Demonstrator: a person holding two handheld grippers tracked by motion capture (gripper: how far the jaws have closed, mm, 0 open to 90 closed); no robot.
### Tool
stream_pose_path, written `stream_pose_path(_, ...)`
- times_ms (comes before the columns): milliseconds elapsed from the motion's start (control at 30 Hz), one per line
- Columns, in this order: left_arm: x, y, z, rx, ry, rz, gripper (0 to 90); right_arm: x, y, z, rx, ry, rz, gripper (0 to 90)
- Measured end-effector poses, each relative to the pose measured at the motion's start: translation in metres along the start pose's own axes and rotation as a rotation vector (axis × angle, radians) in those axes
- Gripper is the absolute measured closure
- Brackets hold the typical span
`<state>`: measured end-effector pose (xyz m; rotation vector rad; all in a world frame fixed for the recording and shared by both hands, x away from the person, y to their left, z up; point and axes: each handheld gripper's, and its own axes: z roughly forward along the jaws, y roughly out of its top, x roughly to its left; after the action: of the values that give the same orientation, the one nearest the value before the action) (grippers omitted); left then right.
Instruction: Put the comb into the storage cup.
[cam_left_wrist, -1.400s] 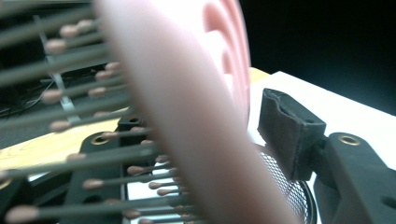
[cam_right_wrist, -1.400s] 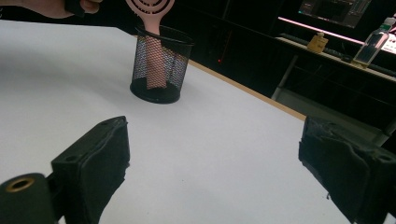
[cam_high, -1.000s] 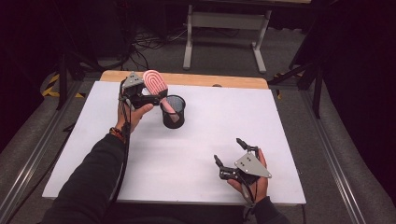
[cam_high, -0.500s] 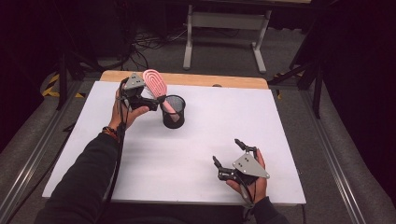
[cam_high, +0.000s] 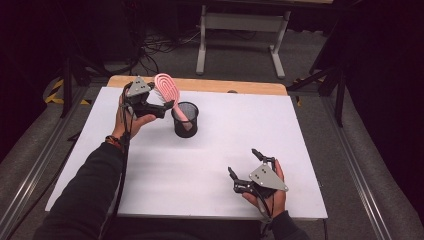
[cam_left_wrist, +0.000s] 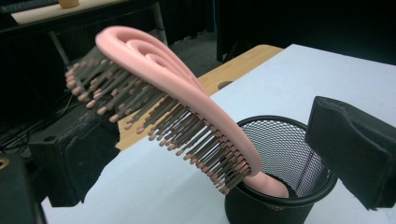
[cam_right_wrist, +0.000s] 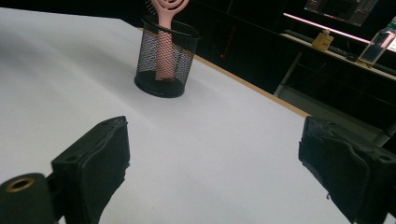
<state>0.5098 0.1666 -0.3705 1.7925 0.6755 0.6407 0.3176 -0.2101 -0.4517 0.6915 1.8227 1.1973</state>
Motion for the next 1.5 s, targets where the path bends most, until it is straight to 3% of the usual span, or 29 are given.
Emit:
stream_pose_path(333,-0.002,0.004,-0.011,0.0,0.017,0.048,3.9,0.001,0.001,0.0,0.006,-0.006,-0.01,9.5)
stream_pose_path(733,-0.003,0.007,-0.018,-0.007,0.023,0.073,5.3,0.001,0.0,0.0,0.009,-0.007,-0.01,9.4)
stream_pose_path(1100,-0.007,0.011,-0.023,-0.01,-0.005,0.111,5.3,0.001,0.0,0.0,0.011,-0.003,-0.017,9.3)
stream_pose_path(1500,-0.013,0.014,-0.028,-0.009,-0.004,0.146,5.4,0.001,0.0,0.0,0.014,-0.008,-0.019,9.4)
